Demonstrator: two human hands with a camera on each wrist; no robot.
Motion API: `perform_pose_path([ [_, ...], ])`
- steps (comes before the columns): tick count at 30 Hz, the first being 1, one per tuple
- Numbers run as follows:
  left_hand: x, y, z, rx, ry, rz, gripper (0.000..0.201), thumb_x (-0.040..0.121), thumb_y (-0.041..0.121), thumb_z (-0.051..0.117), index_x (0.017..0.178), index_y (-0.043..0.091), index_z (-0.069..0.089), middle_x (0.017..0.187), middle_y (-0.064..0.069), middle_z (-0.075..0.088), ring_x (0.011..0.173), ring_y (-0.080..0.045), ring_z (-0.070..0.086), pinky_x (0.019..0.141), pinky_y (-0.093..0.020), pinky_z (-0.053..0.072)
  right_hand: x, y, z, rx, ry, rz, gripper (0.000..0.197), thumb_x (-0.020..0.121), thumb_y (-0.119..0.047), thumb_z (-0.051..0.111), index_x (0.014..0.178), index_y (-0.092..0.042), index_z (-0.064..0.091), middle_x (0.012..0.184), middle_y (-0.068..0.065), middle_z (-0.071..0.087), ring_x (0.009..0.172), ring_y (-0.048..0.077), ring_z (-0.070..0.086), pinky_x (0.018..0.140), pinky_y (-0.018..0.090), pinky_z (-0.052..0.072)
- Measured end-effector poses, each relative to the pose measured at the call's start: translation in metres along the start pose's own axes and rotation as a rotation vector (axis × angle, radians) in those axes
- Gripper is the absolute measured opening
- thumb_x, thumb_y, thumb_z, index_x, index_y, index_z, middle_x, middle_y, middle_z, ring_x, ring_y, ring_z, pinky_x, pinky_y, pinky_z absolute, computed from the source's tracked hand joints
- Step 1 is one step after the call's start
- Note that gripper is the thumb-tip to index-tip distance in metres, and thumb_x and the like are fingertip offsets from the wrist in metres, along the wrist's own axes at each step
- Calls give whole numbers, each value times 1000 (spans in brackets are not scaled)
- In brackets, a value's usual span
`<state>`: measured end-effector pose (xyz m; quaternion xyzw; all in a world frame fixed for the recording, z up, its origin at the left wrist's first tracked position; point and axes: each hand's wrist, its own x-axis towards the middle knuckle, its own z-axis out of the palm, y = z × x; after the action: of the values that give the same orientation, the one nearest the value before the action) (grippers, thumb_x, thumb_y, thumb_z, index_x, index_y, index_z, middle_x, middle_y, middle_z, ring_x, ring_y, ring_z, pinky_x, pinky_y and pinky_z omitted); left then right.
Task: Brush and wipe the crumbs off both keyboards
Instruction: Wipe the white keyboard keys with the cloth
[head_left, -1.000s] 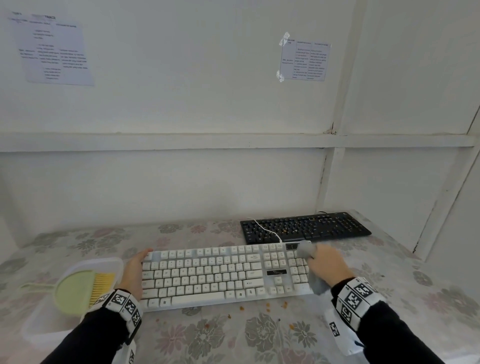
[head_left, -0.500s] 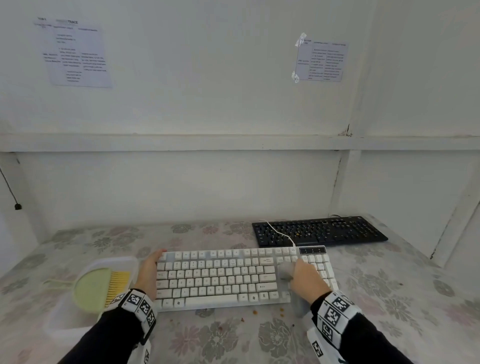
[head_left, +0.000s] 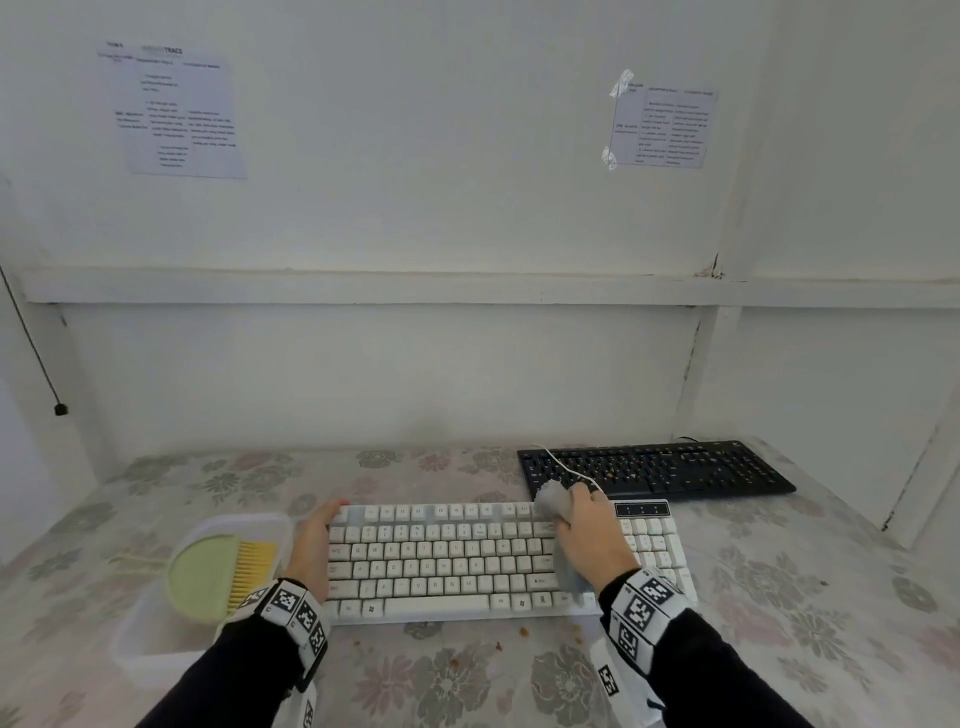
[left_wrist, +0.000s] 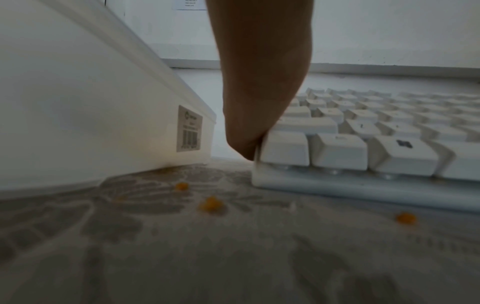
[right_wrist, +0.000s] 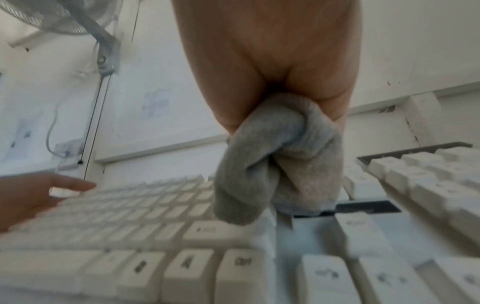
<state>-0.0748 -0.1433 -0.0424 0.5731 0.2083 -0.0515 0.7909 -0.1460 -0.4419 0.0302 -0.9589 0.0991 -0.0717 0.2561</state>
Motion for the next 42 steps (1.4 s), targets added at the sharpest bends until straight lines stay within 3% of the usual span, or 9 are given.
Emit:
perform_pose_path([
  [7, 3, -1, -2, 1, -2, -14, 34, 91, 47, 52, 98, 17, 66, 74, -17, 70, 65, -32, 68, 74, -48, 55, -16, 7, 14, -73, -183, 80, 32, 95, -11, 44, 126, -2, 45, 118, 10, 56, 92, 16, 57, 68, 16, 48],
  [10, 4, -2, -2, 18, 3, -7, 35, 92, 46, 50, 101, 17, 66, 71, -16, 70, 63, -32, 68, 73, -46, 55, -27, 11, 12, -134, -288, 112, 33, 94, -10, 44, 126, -2, 46, 122, 10, 55, 104, 19, 59, 78, 18, 48],
  [14, 2, 0, 0, 22, 9, -17, 37, 92, 47, 49, 108, 18, 66, 77, -17, 71, 74, -34, 67, 79, -51, 53, -36, 10, 1, -199, -394, 160, 37, 93, -12, 46, 128, -1, 45, 126, 10, 53, 104, 19, 58, 66, 17, 43],
  [19, -5, 1, 3, 29, 23, -7, 32, 93, 45, 49, 103, 19, 66, 70, -15, 71, 68, -32, 67, 74, -45, 54, -23, -3, -5, -41, -213, 84, 29, 94, -15, 47, 121, -4, 48, 107, 5, 54, 86, 15, 50, 73, 20, 44],
  [23, -6, 3, 1, 0, 21, -10, 43, 90, 49, 52, 114, 16, 65, 88, -20, 70, 79, -37, 68, 85, -56, 52, -6, -26, 11, 47, -5, -71, 28, 95, -19, 46, 120, -5, 43, 116, 10, 49, 86, 12, 47, 73, 19, 44],
  [29, -8, 5, 1, 24, -3, -37, 49, 89, 49, 52, 118, 13, 65, 95, -23, 70, 78, -36, 68, 79, -53, 54, -14, -30, 36, 16, -106, 11, 31, 94, -15, 45, 124, -10, 37, 115, 10, 49, 93, 18, 54, 78, 25, 49],
  [33, -3, 3, 0, 17, -14, -25, 44, 91, 47, 50, 116, 13, 65, 81, -19, 71, 69, -32, 68, 67, -42, 57, -34, -22, 39, -95, -284, 25, 34, 93, -15, 47, 125, -10, 37, 122, 8, 52, 106, 21, 56, 78, 25, 46],
  [37, -2, 1, 0, 8, -12, 3, 32, 94, 41, 48, 96, 16, 68, 69, -14, 70, 57, -29, 67, 69, -40, 54, -43, -26, 25, -234, -439, 41, 35, 92, -15, 44, 126, -5, 45, 129, 10, 49, 112, 22, 56, 66, 21, 41],
  [42, -4, 1, 1, -3, 0, 18, 27, 96, 38, 46, 89, 21, 66, 61, -10, 69, 51, -25, 66, 65, -37, 53, -28, -48, 15, 80, -160, -51, 27, 95, -18, 45, 120, -8, 45, 102, 0, 51, 87, 14, 53, 74, 22, 50],
])
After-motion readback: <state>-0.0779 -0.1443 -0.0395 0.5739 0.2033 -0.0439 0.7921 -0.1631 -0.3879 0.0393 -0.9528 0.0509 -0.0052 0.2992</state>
